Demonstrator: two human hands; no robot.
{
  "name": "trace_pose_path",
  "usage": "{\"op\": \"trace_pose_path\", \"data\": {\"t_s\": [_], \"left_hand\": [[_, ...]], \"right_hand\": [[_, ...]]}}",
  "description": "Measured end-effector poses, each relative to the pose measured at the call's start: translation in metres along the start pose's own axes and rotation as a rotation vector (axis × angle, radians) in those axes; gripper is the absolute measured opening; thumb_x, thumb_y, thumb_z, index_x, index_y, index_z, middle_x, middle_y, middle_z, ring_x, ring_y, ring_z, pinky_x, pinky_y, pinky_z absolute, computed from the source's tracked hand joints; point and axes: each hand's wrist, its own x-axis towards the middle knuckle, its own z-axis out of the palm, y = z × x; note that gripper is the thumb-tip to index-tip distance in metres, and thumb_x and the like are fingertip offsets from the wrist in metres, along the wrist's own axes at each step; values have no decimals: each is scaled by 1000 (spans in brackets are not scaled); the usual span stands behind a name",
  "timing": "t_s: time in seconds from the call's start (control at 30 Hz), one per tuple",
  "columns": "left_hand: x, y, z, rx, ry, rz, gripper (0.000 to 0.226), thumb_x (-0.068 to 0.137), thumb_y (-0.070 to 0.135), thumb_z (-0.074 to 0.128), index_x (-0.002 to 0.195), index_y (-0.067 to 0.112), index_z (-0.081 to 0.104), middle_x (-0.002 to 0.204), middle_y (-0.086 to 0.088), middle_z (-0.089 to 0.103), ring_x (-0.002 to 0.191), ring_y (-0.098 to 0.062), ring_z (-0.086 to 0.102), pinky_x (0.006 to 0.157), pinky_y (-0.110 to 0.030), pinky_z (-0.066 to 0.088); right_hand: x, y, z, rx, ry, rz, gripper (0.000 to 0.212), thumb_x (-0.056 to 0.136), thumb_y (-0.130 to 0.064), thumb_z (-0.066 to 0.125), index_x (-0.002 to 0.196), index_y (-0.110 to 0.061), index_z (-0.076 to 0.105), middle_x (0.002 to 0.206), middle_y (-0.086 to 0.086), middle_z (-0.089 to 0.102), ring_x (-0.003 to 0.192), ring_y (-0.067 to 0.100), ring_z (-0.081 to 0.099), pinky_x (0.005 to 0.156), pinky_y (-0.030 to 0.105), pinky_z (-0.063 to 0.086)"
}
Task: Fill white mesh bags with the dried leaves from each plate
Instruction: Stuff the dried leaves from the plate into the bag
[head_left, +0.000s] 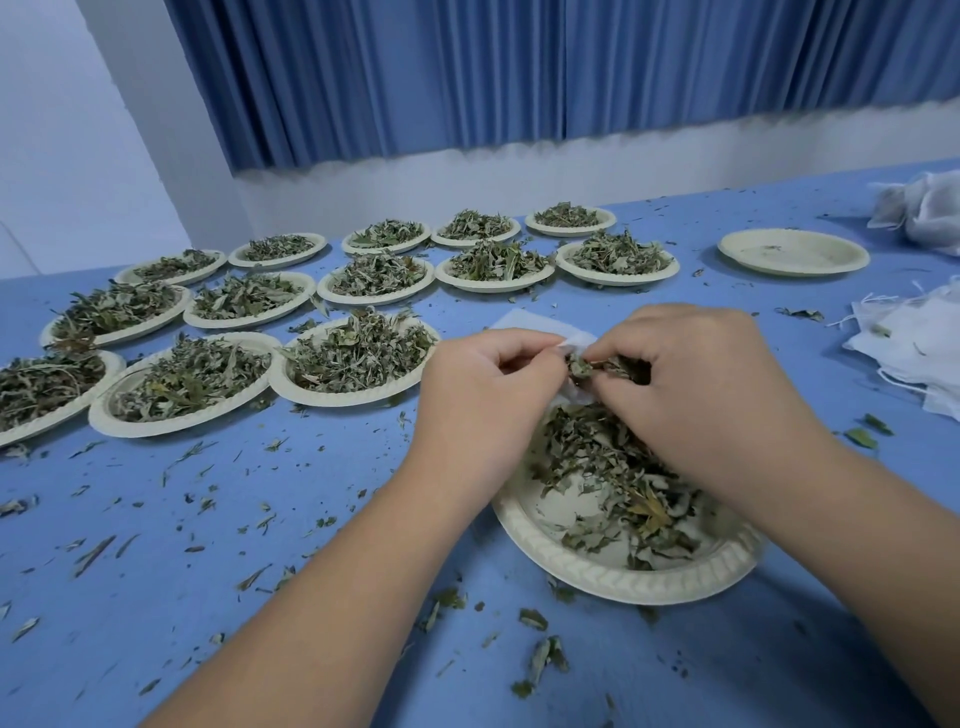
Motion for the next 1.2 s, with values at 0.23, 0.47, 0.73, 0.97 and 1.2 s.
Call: {"op": "trace_pose_path", "data": {"t_s": [0.23,0.47,0.73,0.97,1.2], "left_hand": [[-1,-2,4,42,10,-8,24,85,9,67,73,28,75,64,10,72,57,2,63,55,-10,45],[-1,-2,4,27,-7,-8,24,86,9,65,74,28,75,59,11,69,45,5,53,46,-8,37],[0,0,5,-35,-8,-21,19,88,9,66,75,21,73,48,15,60,38,5,49,43,-5,33],[3,-3,-1,-36,52,-52,19,87,16,70,69,22,73,44,15,53,37,0,39,43,-13,31],[-1,0,2,-36,5,-39,18,88,10,66,74,20,72,42,15,54,34,4,45,41,-6,31]], "right_hand": [[1,0,-4,94,-85,30,19,82,-25,67,98,-33,75,92,-7,71,89,10,59,78,20,40],[-1,0,1,163,66,56,8,81,-20,72,83,-26,77,66,-15,66,72,-6,54,63,3,36],[0,-1,2,73,-10,7,17,84,-19,67,96,-26,77,86,-4,67,82,9,57,73,16,40],[4,4,1,302,2,75,33,84,-8,69,111,-27,70,95,-18,57,81,-5,58,72,2,42],[1,2,0,255,81,-7,15,75,-14,78,79,-28,74,67,-20,61,73,-5,58,67,9,44]]}}
